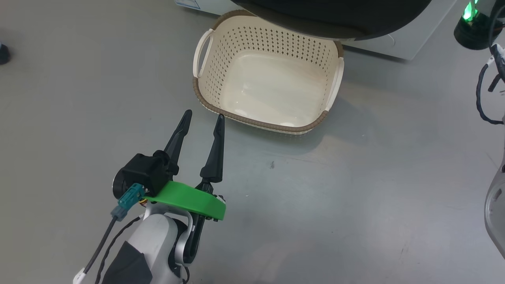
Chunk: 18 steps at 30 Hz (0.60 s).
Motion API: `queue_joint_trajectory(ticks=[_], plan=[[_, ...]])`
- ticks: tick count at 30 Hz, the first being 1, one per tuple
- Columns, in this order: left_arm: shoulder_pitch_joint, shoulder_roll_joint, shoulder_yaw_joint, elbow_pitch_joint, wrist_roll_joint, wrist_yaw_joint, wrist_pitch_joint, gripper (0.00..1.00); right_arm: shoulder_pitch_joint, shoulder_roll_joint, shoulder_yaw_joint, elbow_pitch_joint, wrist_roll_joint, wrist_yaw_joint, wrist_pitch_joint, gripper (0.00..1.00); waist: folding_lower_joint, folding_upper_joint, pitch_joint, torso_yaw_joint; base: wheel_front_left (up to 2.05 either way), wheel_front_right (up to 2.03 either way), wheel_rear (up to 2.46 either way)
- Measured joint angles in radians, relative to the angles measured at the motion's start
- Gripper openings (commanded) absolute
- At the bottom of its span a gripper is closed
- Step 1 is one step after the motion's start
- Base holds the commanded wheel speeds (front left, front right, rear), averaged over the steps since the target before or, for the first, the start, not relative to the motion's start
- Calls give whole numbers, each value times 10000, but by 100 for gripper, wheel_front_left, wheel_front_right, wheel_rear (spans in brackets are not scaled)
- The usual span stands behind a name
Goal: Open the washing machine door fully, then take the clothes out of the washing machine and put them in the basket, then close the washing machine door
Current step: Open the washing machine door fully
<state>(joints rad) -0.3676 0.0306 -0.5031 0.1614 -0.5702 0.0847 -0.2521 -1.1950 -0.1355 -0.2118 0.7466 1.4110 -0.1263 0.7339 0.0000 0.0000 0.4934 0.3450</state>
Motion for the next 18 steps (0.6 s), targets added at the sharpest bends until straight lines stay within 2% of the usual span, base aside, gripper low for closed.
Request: queue_joint_trajectory(ticks=[18], plan=[[477,4,12,313,90,-12,0,100,1386,309,157,355,59,123,366,0,0,0,-956,-146,0,0,0]])
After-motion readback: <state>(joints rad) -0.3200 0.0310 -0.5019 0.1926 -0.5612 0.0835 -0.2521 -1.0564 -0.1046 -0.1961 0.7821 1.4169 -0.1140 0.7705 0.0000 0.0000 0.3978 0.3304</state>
